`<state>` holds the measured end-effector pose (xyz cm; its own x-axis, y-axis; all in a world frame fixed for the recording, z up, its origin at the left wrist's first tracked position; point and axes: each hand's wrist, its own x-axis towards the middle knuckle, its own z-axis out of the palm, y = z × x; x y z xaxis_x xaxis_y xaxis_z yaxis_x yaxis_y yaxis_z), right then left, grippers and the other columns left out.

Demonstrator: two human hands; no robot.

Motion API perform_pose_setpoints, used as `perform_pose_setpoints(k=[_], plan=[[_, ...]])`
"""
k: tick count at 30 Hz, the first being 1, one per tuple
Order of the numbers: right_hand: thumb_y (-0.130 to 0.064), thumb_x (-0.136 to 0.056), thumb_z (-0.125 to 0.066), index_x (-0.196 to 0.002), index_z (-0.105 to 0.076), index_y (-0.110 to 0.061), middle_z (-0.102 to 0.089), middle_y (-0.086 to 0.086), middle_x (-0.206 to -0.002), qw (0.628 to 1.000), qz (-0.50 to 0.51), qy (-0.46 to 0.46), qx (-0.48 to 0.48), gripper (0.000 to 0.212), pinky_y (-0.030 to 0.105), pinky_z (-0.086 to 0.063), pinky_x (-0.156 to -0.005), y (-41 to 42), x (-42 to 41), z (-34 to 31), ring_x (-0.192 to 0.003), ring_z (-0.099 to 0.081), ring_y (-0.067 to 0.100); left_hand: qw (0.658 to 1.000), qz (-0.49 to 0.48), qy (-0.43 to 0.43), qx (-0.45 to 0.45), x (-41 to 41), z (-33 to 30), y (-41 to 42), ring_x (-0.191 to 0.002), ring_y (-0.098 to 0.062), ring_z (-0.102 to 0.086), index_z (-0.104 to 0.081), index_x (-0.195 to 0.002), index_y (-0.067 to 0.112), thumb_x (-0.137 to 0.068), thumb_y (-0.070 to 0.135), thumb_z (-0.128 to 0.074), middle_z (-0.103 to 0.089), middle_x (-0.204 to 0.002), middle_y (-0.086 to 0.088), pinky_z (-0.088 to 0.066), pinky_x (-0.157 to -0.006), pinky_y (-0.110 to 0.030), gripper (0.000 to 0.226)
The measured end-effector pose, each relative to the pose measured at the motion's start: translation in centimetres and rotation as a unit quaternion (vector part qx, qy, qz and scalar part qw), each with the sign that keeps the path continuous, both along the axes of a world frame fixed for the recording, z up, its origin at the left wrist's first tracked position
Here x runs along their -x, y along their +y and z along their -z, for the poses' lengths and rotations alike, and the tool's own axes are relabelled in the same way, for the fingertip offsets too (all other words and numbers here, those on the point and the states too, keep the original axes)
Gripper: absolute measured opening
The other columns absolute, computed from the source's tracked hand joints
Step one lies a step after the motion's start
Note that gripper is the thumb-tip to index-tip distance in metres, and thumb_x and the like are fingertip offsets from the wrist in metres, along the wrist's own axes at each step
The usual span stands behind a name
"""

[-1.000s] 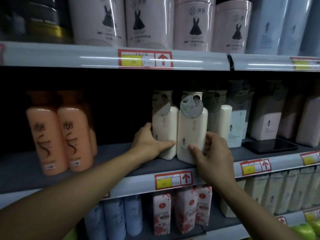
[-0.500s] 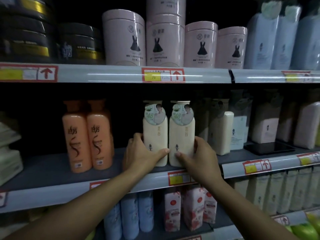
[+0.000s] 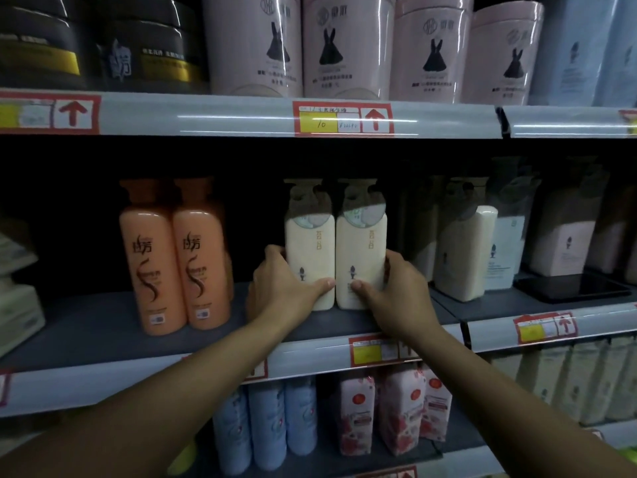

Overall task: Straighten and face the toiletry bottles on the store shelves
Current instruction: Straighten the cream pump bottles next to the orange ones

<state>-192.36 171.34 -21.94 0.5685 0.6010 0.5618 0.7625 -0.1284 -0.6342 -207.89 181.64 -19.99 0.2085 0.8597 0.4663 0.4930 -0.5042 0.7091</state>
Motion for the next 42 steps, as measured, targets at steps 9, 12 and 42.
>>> perform_pose_setpoints(k=[9,12,42], plan=[[-0.037,-0.084,-0.083,-0.135,-0.053,-0.014,-0.062,0.01,-0.134,0.999,-0.019,0.016,0.029,0.064,0.048,-0.052,-0.102,3.8,-1.7,-0.7,-0.123,-0.059,0.03,0.999,-0.031,0.031,0.02,-1.0,-0.9,2.6,-0.117,-0.034,-0.064,-0.052,-0.117,0.012,-0.06,0.056,-0.095,-0.066,-0.127,-0.011,-0.049,-0.08,-0.036,0.083],[-0.036,-0.085,-0.082,-0.13,-0.053,-0.012,-0.06,0.012,-0.132,0.999,-0.019,0.018,0.041,0.059,0.046,-0.051,-0.102,4.6,-2.0,-0.8,-0.123,-0.057,0.032,0.998,-0.037,0.035,0.029,-1.3,-0.9,3.1,-0.117,-0.035,-0.064,-0.052,-0.117,0.011,-0.062,0.056,-0.094,-0.065,-0.127,-0.012,-0.046,-0.077,-0.034,0.083],[-0.033,-0.094,-0.073,-0.139,-0.056,-0.012,-0.069,0.006,-0.123,0.999,-0.008,-0.026,0.041,0.053,0.041,-0.055,-0.098,-1.2,-1.3,-0.8,-0.113,-0.066,0.022,0.996,0.01,0.082,-0.024,2.3,0.1,1.2,-0.115,-0.028,-0.058,-0.058,-0.125,0.019,-0.081,0.023,-0.079,-0.05,-0.128,-0.008,-0.048,-0.096,-0.033,0.048]])
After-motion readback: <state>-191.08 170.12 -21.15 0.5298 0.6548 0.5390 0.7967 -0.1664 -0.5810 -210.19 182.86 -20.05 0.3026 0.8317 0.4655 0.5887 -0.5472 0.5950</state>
